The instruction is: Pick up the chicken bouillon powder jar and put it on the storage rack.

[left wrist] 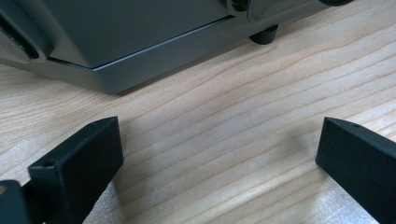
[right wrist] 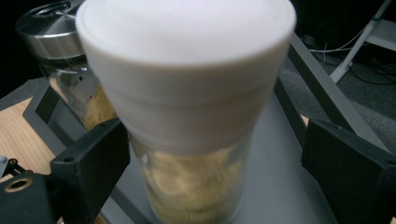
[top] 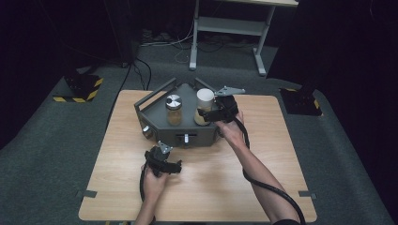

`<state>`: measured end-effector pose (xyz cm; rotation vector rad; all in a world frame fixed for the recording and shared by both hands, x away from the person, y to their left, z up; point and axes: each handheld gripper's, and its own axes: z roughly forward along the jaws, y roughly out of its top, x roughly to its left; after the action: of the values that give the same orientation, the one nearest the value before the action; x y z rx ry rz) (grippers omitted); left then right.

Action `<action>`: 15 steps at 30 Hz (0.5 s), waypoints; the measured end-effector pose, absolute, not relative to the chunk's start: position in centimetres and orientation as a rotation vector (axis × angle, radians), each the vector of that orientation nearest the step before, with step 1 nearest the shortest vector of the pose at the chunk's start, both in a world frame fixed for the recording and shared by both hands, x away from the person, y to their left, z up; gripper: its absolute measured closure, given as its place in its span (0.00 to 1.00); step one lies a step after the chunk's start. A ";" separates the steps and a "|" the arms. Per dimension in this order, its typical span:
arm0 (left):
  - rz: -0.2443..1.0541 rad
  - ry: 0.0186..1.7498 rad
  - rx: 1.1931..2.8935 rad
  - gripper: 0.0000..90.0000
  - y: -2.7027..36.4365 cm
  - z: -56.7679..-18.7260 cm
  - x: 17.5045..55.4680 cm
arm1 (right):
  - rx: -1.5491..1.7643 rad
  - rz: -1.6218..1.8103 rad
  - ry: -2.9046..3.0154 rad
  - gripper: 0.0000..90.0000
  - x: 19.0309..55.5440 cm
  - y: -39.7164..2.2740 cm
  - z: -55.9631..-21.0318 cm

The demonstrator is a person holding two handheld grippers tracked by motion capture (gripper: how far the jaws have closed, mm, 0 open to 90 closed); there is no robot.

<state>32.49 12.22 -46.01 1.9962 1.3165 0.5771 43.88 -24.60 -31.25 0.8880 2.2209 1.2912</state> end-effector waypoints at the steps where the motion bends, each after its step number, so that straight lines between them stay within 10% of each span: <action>1: 0.577 1.316 1.996 0.01 12.2 -46.0 32.5 | 0.885 1.293 2.220 0.08 43.8 -24.8 -31.3; 15: 0.576 1.317 1.996 0.01 12.2 -46.0 32.5 | 0.892 1.323 2.195 0.08 41.6 -28.6 -32.8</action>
<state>32.50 12.23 -46.00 1.9964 1.3168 0.5758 41.63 -28.61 -32.85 0.8918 2.1947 1.3230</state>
